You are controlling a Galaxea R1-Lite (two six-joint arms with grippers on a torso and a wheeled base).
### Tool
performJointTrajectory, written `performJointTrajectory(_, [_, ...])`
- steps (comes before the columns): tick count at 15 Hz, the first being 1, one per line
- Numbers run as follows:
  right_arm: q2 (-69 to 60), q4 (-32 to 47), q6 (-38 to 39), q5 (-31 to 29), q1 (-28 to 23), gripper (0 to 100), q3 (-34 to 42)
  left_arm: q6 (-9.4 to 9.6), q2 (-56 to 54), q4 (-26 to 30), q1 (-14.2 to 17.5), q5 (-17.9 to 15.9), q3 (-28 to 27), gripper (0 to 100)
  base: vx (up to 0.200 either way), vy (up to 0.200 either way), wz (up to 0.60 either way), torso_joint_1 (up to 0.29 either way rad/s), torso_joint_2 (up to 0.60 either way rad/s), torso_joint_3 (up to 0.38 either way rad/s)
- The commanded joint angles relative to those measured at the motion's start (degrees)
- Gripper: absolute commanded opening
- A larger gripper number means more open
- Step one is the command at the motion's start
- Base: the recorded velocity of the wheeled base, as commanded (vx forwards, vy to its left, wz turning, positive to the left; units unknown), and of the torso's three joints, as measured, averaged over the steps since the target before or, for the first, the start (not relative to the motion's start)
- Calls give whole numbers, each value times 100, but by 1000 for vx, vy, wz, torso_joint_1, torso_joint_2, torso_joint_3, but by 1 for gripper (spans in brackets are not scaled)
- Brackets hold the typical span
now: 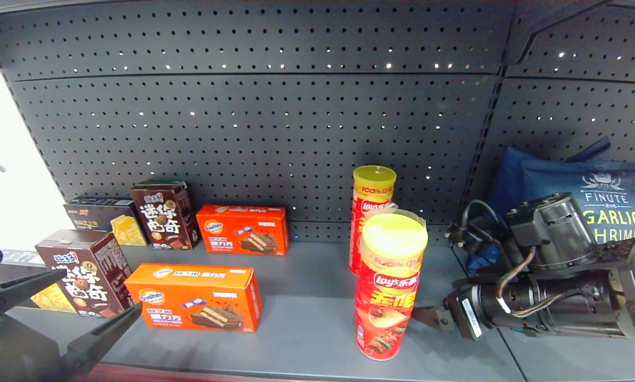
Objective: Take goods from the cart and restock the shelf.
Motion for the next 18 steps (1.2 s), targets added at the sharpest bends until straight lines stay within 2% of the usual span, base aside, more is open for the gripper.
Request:
performJointTrajectory(1, [95,-4,-6,0,7,100,-25,-8,10,-3,-1,4,1,100,0,0,0,0,0,0])
performJointTrajectory(8, [-151,5,-6,0,-19,100,160,1,-17,-12,-1,-5,62,100,0,0,0,0,0,0])
performJointTrajectory(18, [16,5,-6,-9,43,100,28,1,-17,-12,8,4,89,100,0,0,0,0,0,0])
